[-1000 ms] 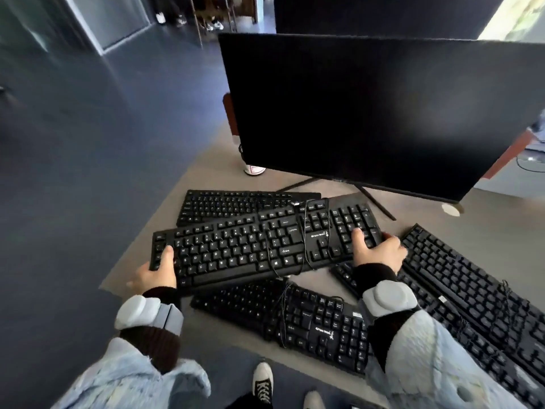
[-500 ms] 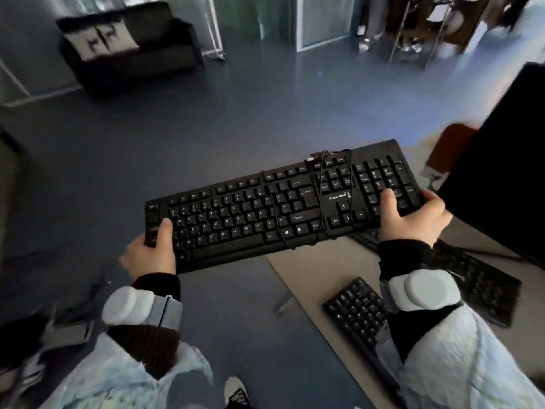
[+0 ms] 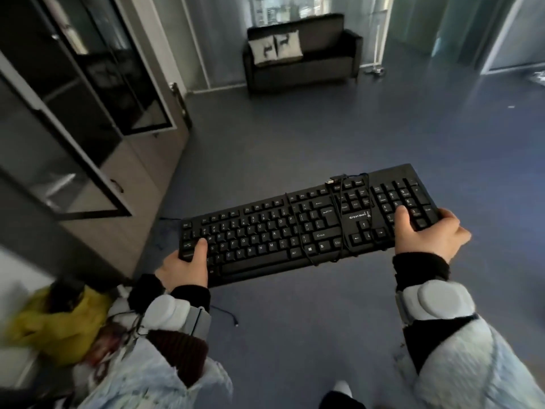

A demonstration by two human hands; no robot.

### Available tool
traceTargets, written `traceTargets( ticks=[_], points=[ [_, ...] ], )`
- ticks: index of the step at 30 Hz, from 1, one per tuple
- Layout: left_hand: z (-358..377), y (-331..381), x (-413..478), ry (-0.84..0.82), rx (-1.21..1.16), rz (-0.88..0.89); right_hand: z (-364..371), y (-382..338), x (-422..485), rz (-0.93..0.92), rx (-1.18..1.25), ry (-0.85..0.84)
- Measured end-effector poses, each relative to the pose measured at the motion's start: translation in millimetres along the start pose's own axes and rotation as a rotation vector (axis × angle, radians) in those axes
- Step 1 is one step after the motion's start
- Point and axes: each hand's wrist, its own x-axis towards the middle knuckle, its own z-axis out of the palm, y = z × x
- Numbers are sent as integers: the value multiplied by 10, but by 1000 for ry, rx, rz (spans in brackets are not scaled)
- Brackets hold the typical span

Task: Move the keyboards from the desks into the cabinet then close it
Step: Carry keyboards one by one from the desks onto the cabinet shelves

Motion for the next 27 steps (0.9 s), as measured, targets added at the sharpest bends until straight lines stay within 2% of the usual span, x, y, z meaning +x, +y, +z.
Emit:
traceTargets(
  ticks=[6,12,17,20,22,25,27],
  points=[
    [583,388,966,108,91,-91,1514,-496,683,-64,-22,-154],
    [1136,1022,2165,240,9,-200,2934,-1215,1391,-150,-11,-282],
    [1447,1190,3212,372,-35,-250,4273,-1572,1593,-207,-2,-368],
    [1575,1274,3722,360,-42,-283,4899,-1709,1589,-238,-11,-390],
    [1669,1295,4520,370,-60,-324,5810,-1945,1584,-248,-28,-433],
    [1674,1454,5136,307,-55,-342,6478,-2243,1555,-241,-37,-469],
    [1620,1655,5763,358,-88,-349,7143,-2595,1479,-254,-15,-509]
  ],
)
